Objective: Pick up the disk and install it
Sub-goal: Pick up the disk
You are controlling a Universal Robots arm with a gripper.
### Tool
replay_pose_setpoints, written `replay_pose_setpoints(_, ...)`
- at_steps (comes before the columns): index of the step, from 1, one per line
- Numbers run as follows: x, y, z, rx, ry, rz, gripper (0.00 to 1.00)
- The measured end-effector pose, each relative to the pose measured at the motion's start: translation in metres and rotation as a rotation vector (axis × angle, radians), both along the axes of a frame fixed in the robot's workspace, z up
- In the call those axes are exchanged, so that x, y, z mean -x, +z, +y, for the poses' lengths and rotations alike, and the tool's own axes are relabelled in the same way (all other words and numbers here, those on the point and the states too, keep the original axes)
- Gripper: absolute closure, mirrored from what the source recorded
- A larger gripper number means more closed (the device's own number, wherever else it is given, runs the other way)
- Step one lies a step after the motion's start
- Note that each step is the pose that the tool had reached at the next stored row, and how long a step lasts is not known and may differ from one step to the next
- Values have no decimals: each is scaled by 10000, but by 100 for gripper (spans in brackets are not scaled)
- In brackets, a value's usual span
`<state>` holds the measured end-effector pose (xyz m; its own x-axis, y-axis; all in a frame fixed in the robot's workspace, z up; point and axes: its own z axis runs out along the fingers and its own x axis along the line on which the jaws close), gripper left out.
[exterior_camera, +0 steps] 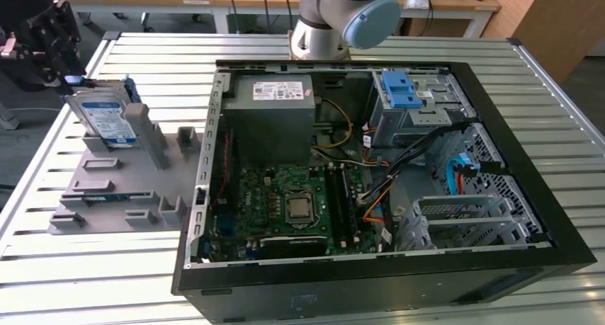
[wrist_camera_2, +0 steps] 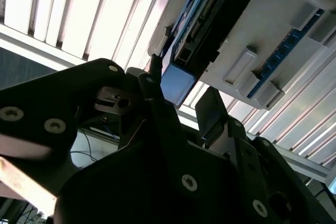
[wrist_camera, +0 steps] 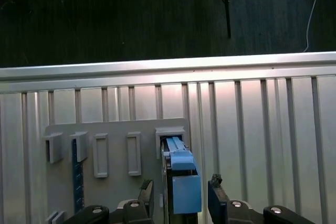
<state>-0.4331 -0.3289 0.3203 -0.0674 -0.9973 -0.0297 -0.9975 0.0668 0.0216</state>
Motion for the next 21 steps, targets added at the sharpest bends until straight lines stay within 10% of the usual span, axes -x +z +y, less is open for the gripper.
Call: replay_pose_setpoints(21, 23, -185, 2, -25, 194, -2, 55)
